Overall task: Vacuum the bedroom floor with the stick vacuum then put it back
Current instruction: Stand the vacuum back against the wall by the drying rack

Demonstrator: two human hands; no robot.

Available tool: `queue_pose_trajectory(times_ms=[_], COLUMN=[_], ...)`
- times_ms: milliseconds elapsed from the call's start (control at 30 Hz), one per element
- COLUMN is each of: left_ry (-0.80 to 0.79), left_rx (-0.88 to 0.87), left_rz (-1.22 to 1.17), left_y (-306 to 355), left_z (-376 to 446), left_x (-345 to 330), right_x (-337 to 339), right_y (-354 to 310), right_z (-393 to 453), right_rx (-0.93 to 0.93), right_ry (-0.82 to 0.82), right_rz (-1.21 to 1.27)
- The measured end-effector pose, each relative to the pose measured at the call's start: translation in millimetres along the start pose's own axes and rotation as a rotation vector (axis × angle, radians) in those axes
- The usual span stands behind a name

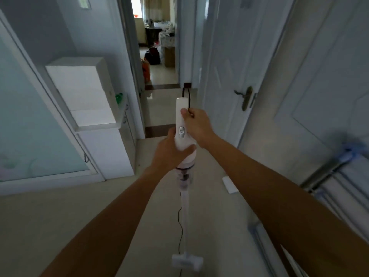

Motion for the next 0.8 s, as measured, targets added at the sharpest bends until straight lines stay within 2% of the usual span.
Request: queue_pose_trajectory(times_ms=[167,467,600,800], left_ry=[-0.241,-0.691,-0.874,-1.082], left_rx=[-0.113,-0.193,-0.245,-0.233], left_rz=[-0.125,-0.305,-0.297,-0.33], left_y=[10.9,86.9,136.0,181.7], left_z=[-24.7,-80.1,-129.2,-214.9], left_x=[-31.5,-146.8,-197.9,-253.3], right_x=[58.8,184.1,240.2,298.3], right_y=[25.3,92.0,116.1,149.1], right_z=[-45.4,-148.2,-214.5,-319.3], right_rx=[-0.108,-0.319,-0.403,-0.506], right_ry=[0.146,0.444,0.597,0.747], right_rz=[-0.04,-0.089,-0.116,-0.115])
Point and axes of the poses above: each hand's wrist, its own z-axis towards the middle knuckle, its own x-axis out of the back of the hand, y = z × x, the point moved 1 cm from there along z, towards the middle knuckle, and after that the axes turned 1 degree about x, right-handed, at the moved point
